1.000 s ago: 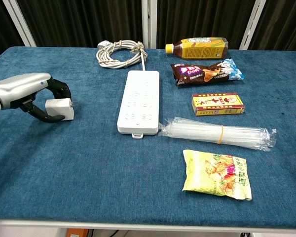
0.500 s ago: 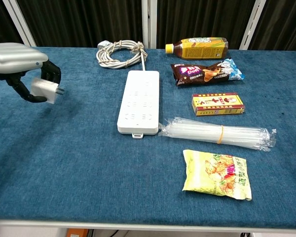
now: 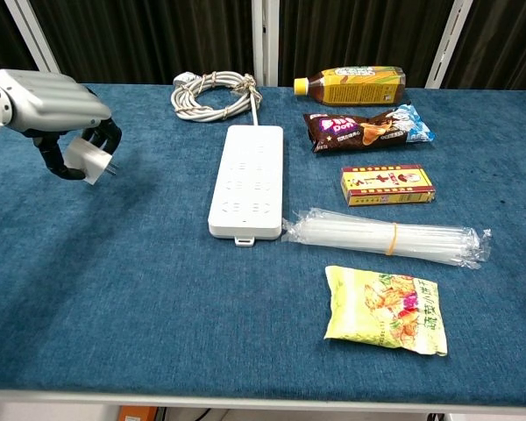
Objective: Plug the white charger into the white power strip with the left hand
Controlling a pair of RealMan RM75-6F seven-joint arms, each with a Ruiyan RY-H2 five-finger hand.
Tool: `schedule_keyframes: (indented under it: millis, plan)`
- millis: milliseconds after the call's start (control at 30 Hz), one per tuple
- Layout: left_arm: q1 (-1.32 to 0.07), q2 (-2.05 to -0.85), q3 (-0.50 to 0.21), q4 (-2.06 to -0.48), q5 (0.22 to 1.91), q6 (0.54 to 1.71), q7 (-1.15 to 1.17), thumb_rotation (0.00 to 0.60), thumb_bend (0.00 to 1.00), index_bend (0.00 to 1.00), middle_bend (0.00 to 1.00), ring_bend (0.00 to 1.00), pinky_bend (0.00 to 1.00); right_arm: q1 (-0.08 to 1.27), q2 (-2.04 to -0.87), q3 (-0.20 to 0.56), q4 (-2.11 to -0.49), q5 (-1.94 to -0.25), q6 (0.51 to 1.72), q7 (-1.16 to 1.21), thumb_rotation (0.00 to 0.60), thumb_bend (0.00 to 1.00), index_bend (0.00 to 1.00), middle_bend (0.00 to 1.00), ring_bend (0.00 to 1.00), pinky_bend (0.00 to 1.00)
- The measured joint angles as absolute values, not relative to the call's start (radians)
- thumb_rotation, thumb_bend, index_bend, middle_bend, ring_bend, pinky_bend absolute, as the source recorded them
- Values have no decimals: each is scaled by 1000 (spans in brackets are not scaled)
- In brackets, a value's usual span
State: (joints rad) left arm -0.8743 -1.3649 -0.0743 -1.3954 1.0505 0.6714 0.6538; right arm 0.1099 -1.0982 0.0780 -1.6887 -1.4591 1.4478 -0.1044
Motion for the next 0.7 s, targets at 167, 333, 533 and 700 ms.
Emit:
schedule_keyframes:
  millis: [167, 333, 533, 700]
  plan:
    - [-902, -1378, -52, -1395, 968, 678, 734, 600, 338, 373, 472, 332, 138, 111, -1101, 78, -1684, -1458, 1444, -100, 600, 88, 117, 151, 33, 13]
    - [-938, -1395, -27, -1404, 880, 695, 797, 600, 338, 342, 438, 316, 129, 108, -1101, 77, -1681, -1456, 1445, -96, 600, 88, 117, 151, 33, 13]
    - [-964, -1399, 0, -1421, 834, 716, 818, 600, 336, 305, 402, 296, 127, 102, -1099, 77, -1678, -1454, 1451, -90, 600, 89, 117, 151, 33, 13]
    - [-967, -1396, 14, -1439, 831, 742, 812, 600, 328, 253, 359, 295, 127, 99, -1099, 76, -1676, -1456, 1454, -86, 600, 88, 117, 151, 33, 13]
